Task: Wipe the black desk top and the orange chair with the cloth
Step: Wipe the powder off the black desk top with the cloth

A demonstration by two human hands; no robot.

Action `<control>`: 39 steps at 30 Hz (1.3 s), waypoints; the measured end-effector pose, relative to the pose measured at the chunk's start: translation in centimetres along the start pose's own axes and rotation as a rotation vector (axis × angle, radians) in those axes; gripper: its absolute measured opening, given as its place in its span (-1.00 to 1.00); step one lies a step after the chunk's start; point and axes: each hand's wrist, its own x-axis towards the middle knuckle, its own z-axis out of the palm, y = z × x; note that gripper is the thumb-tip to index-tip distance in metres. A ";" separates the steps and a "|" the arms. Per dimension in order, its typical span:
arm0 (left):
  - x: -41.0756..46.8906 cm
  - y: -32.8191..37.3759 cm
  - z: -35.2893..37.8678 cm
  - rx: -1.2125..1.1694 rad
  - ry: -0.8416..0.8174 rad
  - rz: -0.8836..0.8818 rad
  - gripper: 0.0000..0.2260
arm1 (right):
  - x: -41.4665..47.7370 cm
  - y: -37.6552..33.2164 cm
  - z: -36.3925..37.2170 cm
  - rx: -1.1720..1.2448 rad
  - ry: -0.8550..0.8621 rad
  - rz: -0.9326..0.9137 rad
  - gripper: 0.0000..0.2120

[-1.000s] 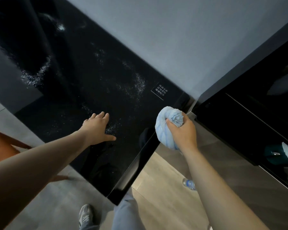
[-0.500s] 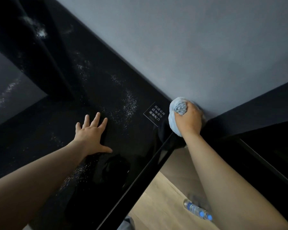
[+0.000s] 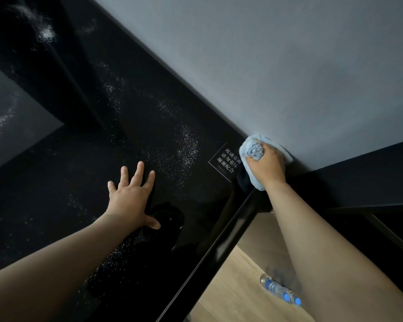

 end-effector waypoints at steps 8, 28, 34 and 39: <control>-0.1 0.2 -0.1 0.014 -0.003 0.004 0.23 | -1.7 -0.4 0.4 0.037 0.033 0.000 -0.89; -0.1 0.2 -0.2 0.020 -0.002 0.021 0.23 | -9.1 -1.0 4.4 0.142 0.083 -0.035 -0.56; -0.1 0.1 -0.2 0.013 0.002 0.023 0.24 | -11.3 -1.7 5.1 0.111 0.057 -0.031 -0.53; 0.0 0.2 -0.2 0.017 -0.001 0.018 0.25 | -13.0 -2.1 5.8 0.118 0.086 -0.036 -0.52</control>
